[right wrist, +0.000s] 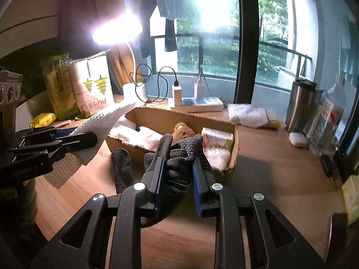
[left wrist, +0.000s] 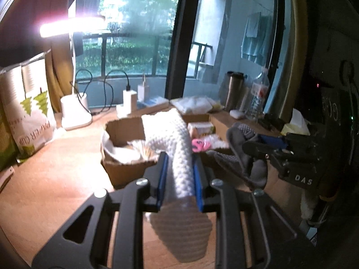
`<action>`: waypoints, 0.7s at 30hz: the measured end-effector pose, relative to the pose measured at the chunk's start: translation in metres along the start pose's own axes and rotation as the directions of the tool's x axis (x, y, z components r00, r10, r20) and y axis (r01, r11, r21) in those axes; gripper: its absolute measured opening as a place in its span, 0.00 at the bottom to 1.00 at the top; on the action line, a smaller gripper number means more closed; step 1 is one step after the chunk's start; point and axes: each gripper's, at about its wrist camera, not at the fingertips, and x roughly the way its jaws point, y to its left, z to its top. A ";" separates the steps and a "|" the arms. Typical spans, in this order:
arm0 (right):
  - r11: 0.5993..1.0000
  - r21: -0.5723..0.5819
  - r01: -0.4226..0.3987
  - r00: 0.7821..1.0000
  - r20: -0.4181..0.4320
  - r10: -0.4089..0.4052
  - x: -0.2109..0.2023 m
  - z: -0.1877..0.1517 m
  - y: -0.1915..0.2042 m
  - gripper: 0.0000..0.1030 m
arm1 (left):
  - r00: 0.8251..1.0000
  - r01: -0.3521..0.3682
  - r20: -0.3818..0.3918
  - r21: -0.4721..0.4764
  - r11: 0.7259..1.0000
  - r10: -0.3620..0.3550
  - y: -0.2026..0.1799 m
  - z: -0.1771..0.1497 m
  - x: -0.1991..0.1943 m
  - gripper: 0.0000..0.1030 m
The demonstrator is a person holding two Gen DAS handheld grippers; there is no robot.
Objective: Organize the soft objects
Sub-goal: 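Lift the cloth over the box with the left tool while the right tool carries the gloves there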
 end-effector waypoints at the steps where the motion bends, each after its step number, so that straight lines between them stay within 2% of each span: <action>1: 1.000 -0.004 0.000 1.000 0.005 0.000 0.000 0.002 0.000 0.24 | 1.000 -0.002 0.008 0.001 1.000 0.002 0.001 0.002 -0.001 0.21; 21: 0.999 -0.043 0.025 0.993 0.119 -0.020 -0.001 0.041 -0.002 0.24 | 0.988 -0.041 0.151 -0.006 0.999 0.042 0.014 0.046 -0.001 0.21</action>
